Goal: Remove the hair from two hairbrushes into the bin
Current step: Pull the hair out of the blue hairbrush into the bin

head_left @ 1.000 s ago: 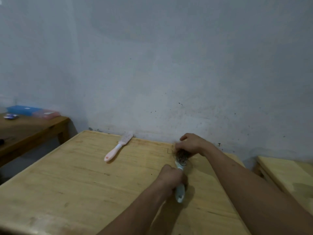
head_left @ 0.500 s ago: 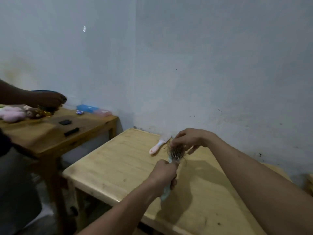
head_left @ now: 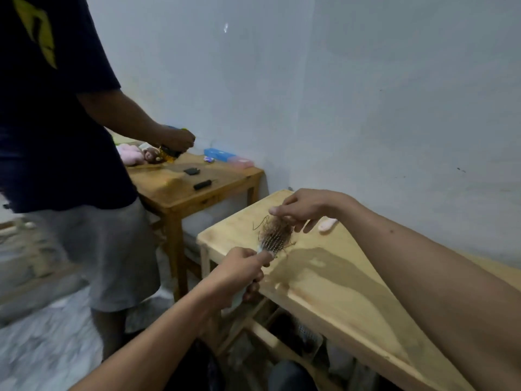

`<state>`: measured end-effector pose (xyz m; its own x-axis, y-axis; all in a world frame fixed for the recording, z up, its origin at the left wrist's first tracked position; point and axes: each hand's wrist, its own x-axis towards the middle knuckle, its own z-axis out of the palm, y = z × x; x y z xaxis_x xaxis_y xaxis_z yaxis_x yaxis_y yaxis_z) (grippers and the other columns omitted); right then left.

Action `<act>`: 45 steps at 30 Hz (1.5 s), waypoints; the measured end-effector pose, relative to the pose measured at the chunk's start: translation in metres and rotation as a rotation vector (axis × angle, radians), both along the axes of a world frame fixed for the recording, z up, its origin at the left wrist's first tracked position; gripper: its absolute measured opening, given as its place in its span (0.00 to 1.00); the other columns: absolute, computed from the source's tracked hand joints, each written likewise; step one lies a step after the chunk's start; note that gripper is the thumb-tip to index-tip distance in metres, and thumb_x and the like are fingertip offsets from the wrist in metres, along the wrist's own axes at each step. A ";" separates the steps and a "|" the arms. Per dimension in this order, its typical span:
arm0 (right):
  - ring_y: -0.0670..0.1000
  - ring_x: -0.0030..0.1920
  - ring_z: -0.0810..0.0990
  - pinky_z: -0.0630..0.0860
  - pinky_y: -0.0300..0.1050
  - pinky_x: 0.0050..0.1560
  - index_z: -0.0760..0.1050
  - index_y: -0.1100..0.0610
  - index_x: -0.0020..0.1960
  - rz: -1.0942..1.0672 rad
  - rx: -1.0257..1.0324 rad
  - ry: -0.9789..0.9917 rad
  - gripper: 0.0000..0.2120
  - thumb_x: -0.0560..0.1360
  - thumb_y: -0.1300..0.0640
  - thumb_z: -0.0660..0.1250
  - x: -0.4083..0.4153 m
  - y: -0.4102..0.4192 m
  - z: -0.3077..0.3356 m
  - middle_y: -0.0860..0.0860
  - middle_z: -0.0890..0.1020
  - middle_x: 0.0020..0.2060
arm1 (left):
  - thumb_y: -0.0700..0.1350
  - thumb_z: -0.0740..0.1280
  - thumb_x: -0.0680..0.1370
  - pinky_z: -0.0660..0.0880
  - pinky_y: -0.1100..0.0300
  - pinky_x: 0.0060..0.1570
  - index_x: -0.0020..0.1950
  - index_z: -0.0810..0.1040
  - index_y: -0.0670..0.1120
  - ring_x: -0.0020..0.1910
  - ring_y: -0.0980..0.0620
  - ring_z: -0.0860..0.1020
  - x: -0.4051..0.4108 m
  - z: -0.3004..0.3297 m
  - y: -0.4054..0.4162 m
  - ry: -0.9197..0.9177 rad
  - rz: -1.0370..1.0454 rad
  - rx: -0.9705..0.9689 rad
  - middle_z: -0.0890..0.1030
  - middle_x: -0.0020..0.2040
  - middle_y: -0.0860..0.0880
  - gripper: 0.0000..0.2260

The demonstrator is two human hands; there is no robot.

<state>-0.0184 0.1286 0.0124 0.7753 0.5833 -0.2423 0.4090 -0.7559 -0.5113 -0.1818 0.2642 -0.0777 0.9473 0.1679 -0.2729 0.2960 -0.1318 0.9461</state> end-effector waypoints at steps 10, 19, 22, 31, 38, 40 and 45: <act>0.50 0.48 0.86 0.84 0.43 0.43 0.85 0.55 0.60 0.261 -0.195 -0.076 0.31 0.79 0.30 0.60 -0.051 0.118 -0.043 0.51 0.83 0.54 | 0.68 0.65 0.74 0.72 0.60 0.30 0.44 0.85 0.47 0.28 0.53 0.80 -0.083 -0.055 0.097 -0.064 0.192 0.459 0.85 0.36 0.47 0.25; 0.48 0.58 0.76 0.75 0.44 0.55 0.79 0.44 0.67 0.707 -0.144 -0.309 0.21 0.75 0.45 0.75 -0.124 0.189 -0.106 0.47 0.77 0.62 | 0.64 0.67 0.76 0.65 0.61 0.26 0.30 0.73 0.51 0.24 0.58 0.73 -0.151 -0.124 0.143 0.089 0.248 0.734 0.74 0.25 0.53 0.21; 0.50 0.60 0.75 0.77 0.50 0.59 0.80 0.42 0.66 0.830 -0.240 -0.326 0.22 0.73 0.47 0.77 -0.145 0.203 -0.137 0.48 0.76 0.61 | 0.66 0.66 0.75 0.68 0.58 0.29 0.32 0.73 0.50 0.26 0.55 0.74 -0.161 -0.140 0.151 0.139 0.241 0.743 0.75 0.27 0.52 0.22; 0.44 0.48 0.83 0.82 0.49 0.54 0.87 0.48 0.52 0.756 -0.057 -0.205 0.06 0.79 0.53 0.71 -0.146 0.201 -0.173 0.41 0.85 0.45 | 0.68 0.64 0.75 0.80 0.48 0.38 0.47 0.82 0.47 0.35 0.51 0.82 -0.177 -0.174 0.172 0.197 0.237 0.772 0.84 0.38 0.47 0.24; 0.39 0.40 0.83 0.82 0.43 0.46 0.87 0.52 0.50 0.504 0.257 -0.144 0.05 0.80 0.53 0.72 -0.136 0.202 -0.160 0.42 0.84 0.38 | 0.66 0.60 0.79 0.78 0.52 0.37 0.52 0.79 0.47 0.38 0.49 0.80 -0.184 -0.194 0.173 0.307 0.079 1.131 0.79 0.43 0.49 0.23; 0.35 0.35 0.81 0.76 0.35 0.40 0.85 0.50 0.50 0.431 0.368 -0.156 0.04 0.80 0.53 0.71 -0.136 0.204 -0.150 0.41 0.82 0.35 | 0.65 0.60 0.79 0.78 0.52 0.37 0.53 0.79 0.46 0.41 0.47 0.81 -0.188 -0.206 0.174 0.388 0.062 1.180 0.80 0.45 0.47 0.22; 0.42 0.37 0.83 0.77 0.36 0.38 0.84 0.50 0.50 0.209 0.549 -0.115 0.04 0.81 0.53 0.71 -0.133 0.211 -0.138 0.46 0.84 0.36 | 0.64 0.61 0.79 0.77 0.53 0.36 0.49 0.77 0.46 0.41 0.46 0.81 -0.199 -0.219 0.181 0.457 0.159 1.116 0.79 0.44 0.47 0.22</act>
<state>-0.1518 0.3396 -0.1261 0.6338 0.7426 0.2166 0.5966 -0.2910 -0.7479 -0.3803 0.4452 -0.2968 0.7487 0.6295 -0.2077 0.6597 -0.7384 0.1401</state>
